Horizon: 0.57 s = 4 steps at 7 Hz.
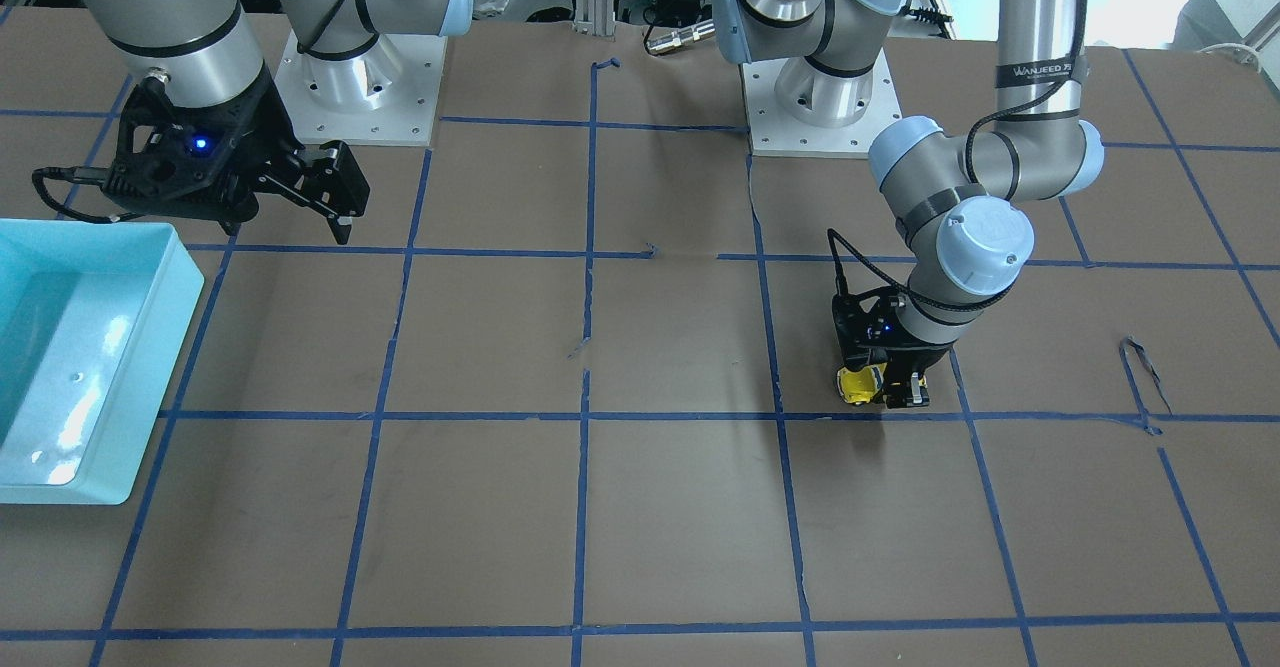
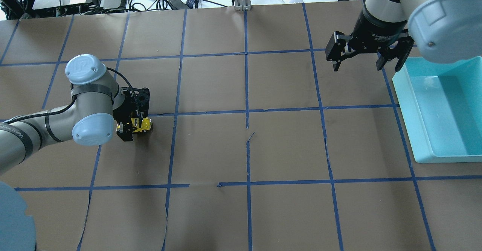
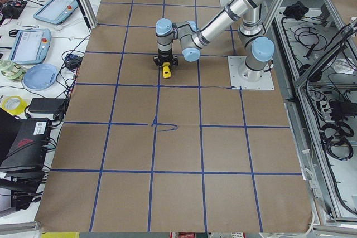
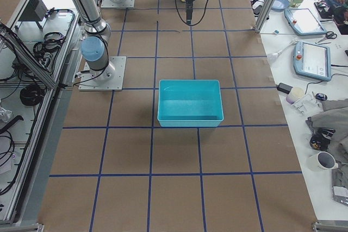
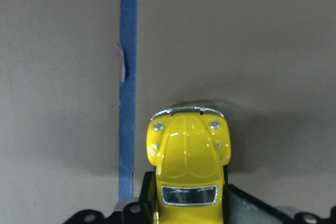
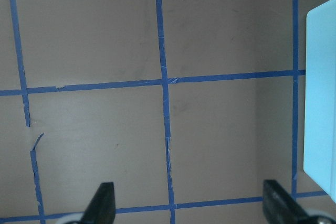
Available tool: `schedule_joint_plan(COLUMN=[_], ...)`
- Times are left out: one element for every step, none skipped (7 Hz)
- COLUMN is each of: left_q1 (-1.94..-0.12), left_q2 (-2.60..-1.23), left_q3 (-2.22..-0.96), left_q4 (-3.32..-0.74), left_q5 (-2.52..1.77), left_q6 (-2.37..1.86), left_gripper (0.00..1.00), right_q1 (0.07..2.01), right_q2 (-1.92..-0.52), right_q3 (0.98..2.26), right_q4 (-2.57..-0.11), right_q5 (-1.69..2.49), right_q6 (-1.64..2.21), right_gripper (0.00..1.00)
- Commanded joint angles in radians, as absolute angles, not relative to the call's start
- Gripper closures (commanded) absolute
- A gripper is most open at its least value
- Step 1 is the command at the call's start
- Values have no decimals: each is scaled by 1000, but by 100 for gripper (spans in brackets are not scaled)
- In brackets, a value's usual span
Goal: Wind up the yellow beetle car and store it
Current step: 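Keep dragging the pressed car backward with the left gripper to wind it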
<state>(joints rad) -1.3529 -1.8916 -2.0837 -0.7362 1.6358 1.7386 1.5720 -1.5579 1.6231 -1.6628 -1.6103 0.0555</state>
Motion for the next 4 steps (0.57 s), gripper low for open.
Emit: schedule_joint_plan(left_q1=[-1321, -1315, -1310, -1302], left_q2=[-1890, -1887, -1887, -1882], left_q3=[-2100, -2100, -2100, -2100], left_q4=[-732, -732, -732, -732], left_q5=[1657, 1660, 1661, 1661], left_q6=[1746, 1747, 1779, 1782], left_gripper=[52, 51, 51, 50], right_q1=[1572, 1572, 1572, 1572], right_q2=[-1557, -1557, -1557, -1557], right_q3=[1623, 1623, 1623, 1623], right_q4=[-1663, -1663, -1663, -1663], right_q5=[-1598, -1601, -1612, -1606], right_q6=[58, 57, 55, 55], right_gripper=[0, 0, 0, 0])
